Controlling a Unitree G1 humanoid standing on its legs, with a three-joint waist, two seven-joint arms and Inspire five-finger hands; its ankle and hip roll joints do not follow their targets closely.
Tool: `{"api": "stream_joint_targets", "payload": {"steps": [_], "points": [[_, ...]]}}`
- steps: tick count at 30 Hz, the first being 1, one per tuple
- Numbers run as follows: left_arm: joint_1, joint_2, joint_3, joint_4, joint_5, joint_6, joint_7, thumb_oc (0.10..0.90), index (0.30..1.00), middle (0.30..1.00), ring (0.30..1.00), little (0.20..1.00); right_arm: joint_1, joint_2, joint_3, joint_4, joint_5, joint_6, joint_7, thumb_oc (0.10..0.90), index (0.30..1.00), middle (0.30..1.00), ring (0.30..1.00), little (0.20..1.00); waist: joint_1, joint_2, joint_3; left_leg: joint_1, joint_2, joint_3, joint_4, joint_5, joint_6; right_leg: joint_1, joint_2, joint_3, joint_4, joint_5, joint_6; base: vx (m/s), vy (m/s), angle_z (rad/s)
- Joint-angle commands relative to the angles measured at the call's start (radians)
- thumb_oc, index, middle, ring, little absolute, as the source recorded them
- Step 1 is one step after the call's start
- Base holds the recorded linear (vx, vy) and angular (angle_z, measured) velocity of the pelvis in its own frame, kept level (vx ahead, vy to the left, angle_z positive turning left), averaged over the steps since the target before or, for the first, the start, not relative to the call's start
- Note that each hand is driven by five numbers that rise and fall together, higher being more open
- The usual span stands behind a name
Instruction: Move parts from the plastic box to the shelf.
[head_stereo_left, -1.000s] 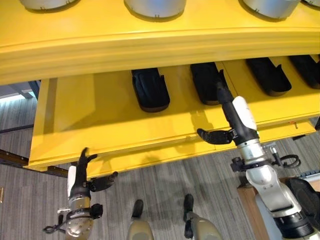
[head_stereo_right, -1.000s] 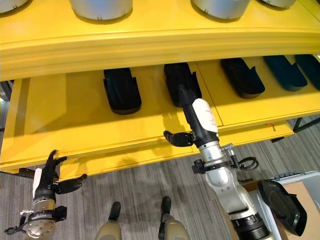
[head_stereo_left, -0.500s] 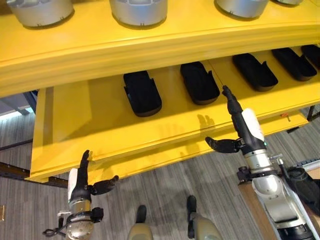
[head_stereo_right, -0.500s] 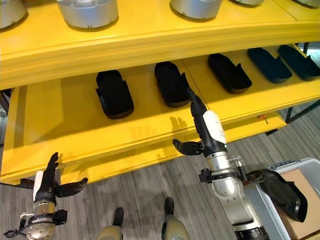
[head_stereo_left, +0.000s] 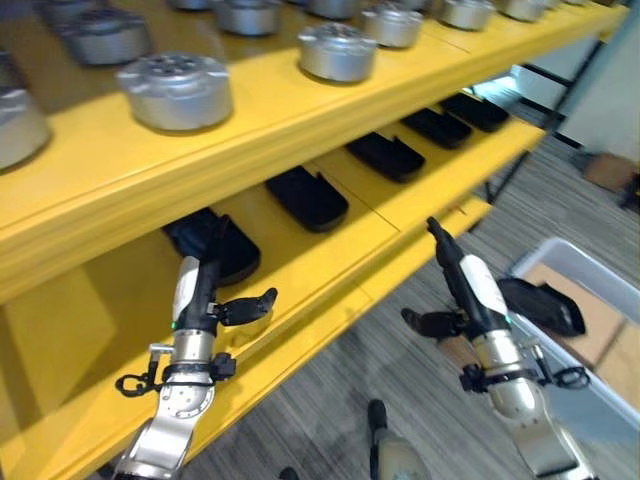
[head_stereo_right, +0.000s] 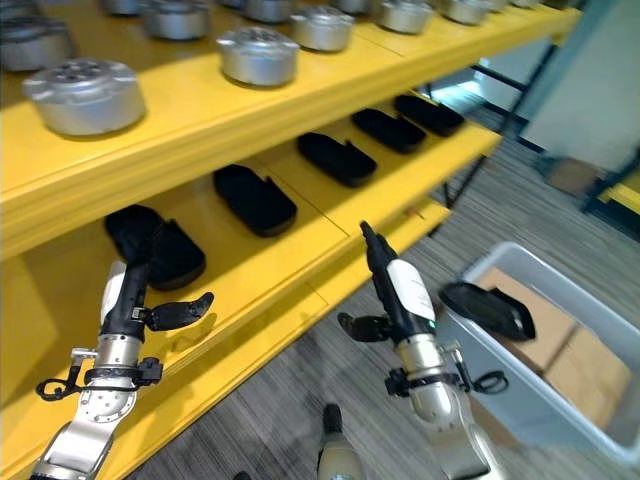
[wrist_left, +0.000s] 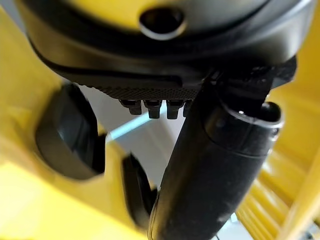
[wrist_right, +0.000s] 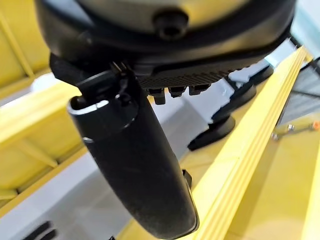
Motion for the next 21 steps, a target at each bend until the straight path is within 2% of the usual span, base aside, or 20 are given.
{"api": "stream_joint_targets", "payload": {"steps": [1, 4, 5, 7, 8, 11, 14, 15, 20, 21], "points": [[-0.027, 0.057, 0.077, -0.165, 0.021, -0.084, 0.047, 0.900, 1.000, 1.000, 1.000, 1.000, -0.186, -0.012, -0.017, -0.076, -0.028, -0.062, -0.047, 0.900, 1.000, 1.000, 1.000, 1.000, 0.108, 0.048, 0.008, 0.096, 0.018, -0.034, -0.162, -0.007, 0.021, 0.069, -0.214, -0.073, 0.187, -0.070, 0.158, -0.06, -0.058, -0.64], [0.004, 0.059, 0.101, -0.183, 0.010, -0.083, 0.049, 0.900, 1.000, 1.000, 1.000, 1.000, -0.220, -0.003, 0.000, -0.067, -0.020, -0.064, -0.044, 0.900, 1.000, 1.000, 1.000, 1.000, 0.137, 0.044, -0.003, 0.086, 0.034, 0.013, -0.159, -0.004, 0.014, 0.088, -0.243, -0.166, 0.248, -0.076, 0.166, -0.05, -0.134, -0.88], [0.012, 0.060, 0.110, -0.188, 0.009, -0.082, 0.048, 0.900, 1.000, 1.000, 1.000, 1.000, -0.230, -0.004, 0.006, -0.066, -0.020, -0.064, -0.041, 0.900, 1.000, 1.000, 1.000, 1.000, 0.149, 0.033, -0.009, 0.075, 0.036, 0.032, -0.155, 0.001, 0.009, 0.107, -0.255, -0.199, 0.230, -0.069, 0.169, 0.02, -0.271, -0.63], [0.050, 0.068, 0.146, -0.192, 0.022, -0.083, 0.039, 0.900, 1.000, 1.000, 1.000, 1.000, -0.230, -0.005, 0.008, -0.061, -0.019, -0.067, -0.038, 0.900, 1.000, 1.000, 1.000, 1.000, 0.176, 0.002, -0.030, 0.069, 0.058, 0.056, -0.154, 0.005, -0.023, 0.162, -0.211, -0.248, 0.091, -0.046, 0.170, 0.07, -0.497, -0.69], [0.067, 0.070, 0.158, -0.197, 0.021, -0.087, 0.032, 0.900, 1.000, 1.000, 1.000, 1.000, -0.230, -0.013, 0.003, -0.076, -0.020, -0.068, -0.033, 0.900, 1.000, 1.000, 1.000, 1.000, 0.172, -0.005, -0.048, 0.058, 0.099, 0.064, -0.144, 0.022, -0.051, 0.191, -0.158, -0.241, 0.016, -0.035, 0.170, 0.09, -0.548, -0.57], [0.092, 0.057, 0.176, -0.209, -0.001, -0.102, 0.031, 0.900, 1.000, 1.000, 1.000, 1.000, -0.224, -0.029, -0.004, -0.091, 0.008, -0.078, -0.030, 0.900, 1.000, 1.000, 1.000, 1.000, 0.157, 0.000, -0.070, 0.051, 0.163, 0.096, -0.146, 0.051, -0.094, 0.210, -0.090, -0.223, -0.063, -0.077, 0.167, 0.07, -0.331, -0.50], [0.090, 0.041, 0.169, -0.207, -0.025, -0.107, 0.023, 0.900, 1.000, 1.000, 1.000, 1.000, -0.226, -0.034, 0.001, -0.093, 0.033, -0.088, -0.037, 0.900, 1.000, 1.000, 1.000, 1.000, 0.138, 0.009, -0.080, 0.055, 0.220, 0.119, -0.148, 0.079, -0.129, 0.207, -0.039, -0.201, -0.082, -0.129, 0.149, 0.07, -0.269, -0.65], [0.087, 0.028, 0.165, -0.206, -0.043, -0.112, 0.020, 0.900, 1.000, 1.000, 1.000, 1.000, -0.221, -0.041, 0.001, -0.106, 0.041, -0.096, -0.043, 0.900, 1.000, 1.000, 1.000, 1.000, 0.121, 0.023, -0.084, 0.057, 0.259, 0.134, -0.144, 0.101, -0.152, 0.203, 0.000, -0.183, -0.092, -0.158, 0.129, 0.07, -0.332, -0.57], [0.070, 0.015, 0.144, -0.207, -0.042, -0.113, 0.017, 0.900, 1.000, 1.000, 1.000, 1.000, -0.231, -0.055, 0.004, -0.112, 0.055, -0.104, -0.055, 0.900, 1.000, 1.000, 1.000, 1.000, 0.094, 0.053, -0.095, 0.060, 0.321, 0.161, -0.132, 0.158, -0.192, 0.199, 0.070, -0.153, -0.114, -0.194, 0.095, 0.05, -0.214, -0.26], [0.059, 0.011, 0.133, -0.207, -0.035, -0.116, 0.017, 0.900, 1.000, 1.000, 1.000, 1.000, -0.234, -0.063, 0.005, -0.114, 0.063, -0.111, -0.066, 0.900, 1.000, 1.000, 1.000, 1.000, 0.081, 0.070, -0.098, 0.063, 0.355, 0.167, -0.120, 0.195, -0.216, 0.201, 0.111, -0.134, -0.126, -0.213, 0.073, 0.11, -0.354, -0.27]]}}
